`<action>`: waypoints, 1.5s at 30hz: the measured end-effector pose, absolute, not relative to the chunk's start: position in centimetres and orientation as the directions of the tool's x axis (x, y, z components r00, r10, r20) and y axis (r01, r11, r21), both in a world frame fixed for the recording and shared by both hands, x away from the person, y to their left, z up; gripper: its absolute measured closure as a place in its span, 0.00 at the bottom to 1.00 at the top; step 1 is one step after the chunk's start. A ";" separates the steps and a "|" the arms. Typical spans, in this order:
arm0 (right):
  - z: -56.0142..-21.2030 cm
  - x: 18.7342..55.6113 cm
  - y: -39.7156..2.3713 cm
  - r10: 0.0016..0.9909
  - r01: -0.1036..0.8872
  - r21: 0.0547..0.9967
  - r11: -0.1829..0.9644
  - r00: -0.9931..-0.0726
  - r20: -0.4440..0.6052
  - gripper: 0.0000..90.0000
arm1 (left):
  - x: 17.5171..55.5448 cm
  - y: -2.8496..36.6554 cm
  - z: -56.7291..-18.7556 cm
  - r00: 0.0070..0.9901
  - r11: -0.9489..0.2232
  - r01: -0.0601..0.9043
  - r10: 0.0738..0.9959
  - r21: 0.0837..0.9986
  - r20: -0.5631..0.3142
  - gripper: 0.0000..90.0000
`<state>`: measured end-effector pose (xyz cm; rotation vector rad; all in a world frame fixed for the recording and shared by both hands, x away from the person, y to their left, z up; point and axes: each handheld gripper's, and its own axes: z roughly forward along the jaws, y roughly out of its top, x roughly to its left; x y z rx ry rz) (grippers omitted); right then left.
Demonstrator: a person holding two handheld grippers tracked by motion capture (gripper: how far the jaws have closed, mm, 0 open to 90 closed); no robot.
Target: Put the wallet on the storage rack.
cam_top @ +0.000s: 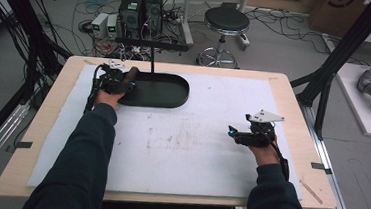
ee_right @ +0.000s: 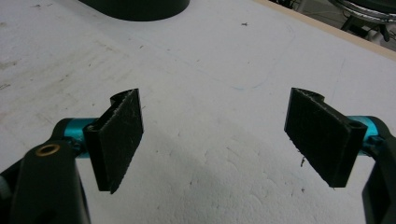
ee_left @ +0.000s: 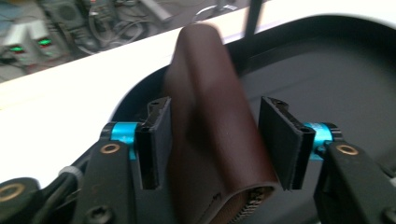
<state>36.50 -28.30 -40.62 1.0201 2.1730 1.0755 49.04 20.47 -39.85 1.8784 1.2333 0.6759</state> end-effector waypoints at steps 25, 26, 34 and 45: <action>-40.7 36.0 -28.6 0.759 0.368 0.828 0.424 -0.643 -0.103 0.22 | 37.2 22.9 -38.4 0.545 -0.067 0.224 0.836 0.972 -0.067 0.21; -40.7 36.0 -28.6 0.761 0.365 0.829 0.423 -0.640 -0.106 0.22 | 36.8 23.0 -38.4 0.554 -0.060 0.218 0.829 0.974 -0.072 0.21; -40.5 35.8 -29.3 0.769 0.358 0.833 0.421 -0.628 -0.119 0.22 | 34.9 23.1 -39.3 0.558 -0.067 0.256 0.825 0.964 -0.091 0.19; -40.2 35.4 -29.2 0.788 0.361 0.842 0.401 -0.605 -0.115 0.22 | 33.5 24.4 -40.8 0.538 -0.058 0.249 0.838 0.967 -0.089 0.20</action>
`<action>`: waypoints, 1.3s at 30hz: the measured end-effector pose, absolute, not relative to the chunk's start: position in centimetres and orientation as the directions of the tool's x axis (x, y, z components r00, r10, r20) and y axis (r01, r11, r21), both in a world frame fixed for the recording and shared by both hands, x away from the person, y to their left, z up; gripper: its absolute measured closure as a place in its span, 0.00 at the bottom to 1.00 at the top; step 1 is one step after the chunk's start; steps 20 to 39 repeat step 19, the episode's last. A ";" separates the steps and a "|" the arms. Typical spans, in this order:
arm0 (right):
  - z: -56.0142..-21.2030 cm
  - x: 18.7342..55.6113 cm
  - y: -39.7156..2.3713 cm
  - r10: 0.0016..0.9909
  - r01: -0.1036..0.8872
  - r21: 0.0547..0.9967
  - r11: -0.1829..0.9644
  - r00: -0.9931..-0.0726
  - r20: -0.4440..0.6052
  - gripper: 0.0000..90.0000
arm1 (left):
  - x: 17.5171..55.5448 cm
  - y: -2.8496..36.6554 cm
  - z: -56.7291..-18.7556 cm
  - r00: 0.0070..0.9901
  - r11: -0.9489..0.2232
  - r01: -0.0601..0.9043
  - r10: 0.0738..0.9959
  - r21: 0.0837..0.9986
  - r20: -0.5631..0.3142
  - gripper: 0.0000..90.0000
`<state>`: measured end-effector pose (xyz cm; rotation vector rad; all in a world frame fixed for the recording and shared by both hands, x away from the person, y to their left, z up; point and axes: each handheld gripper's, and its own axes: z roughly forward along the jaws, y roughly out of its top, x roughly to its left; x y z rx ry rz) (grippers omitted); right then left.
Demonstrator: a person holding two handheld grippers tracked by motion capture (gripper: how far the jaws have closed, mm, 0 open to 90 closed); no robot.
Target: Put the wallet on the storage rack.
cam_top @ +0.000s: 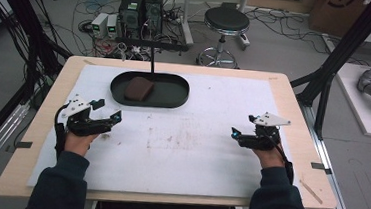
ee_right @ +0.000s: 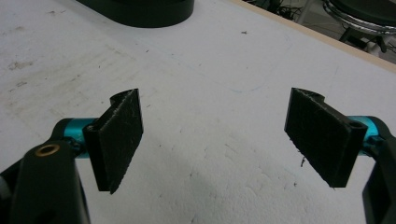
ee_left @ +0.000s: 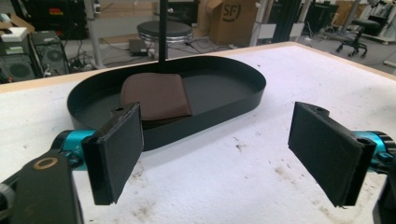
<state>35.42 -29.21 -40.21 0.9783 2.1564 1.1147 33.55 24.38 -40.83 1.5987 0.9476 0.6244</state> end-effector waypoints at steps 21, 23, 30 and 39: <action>-40.6 35.9 -29.0 0.781 0.374 0.828 0.418 -0.613 -0.118 0.22 | 33.8 24.8 -41.3 0.524 -0.039 0.271 0.844 0.962 -0.113 0.21; -40.6 35.9 -29.0 0.781 0.374 0.828 0.418 -0.613 -0.118 0.22 | 33.8 24.8 -41.3 0.524 -0.039 0.271 0.844 0.962 -0.113 0.21; -40.6 35.9 -29.0 0.781 0.374 0.828 0.418 -0.613 -0.118 0.22 | 33.8 24.8 -41.3 0.524 -0.039 0.271 0.844 0.962 -0.113 0.21; -40.6 35.9 -29.0 0.781 0.374 0.828 0.418 -0.613 -0.118 0.22 | 33.8 24.8 -41.3 0.524 -0.039 0.271 0.844 0.962 -0.113 0.21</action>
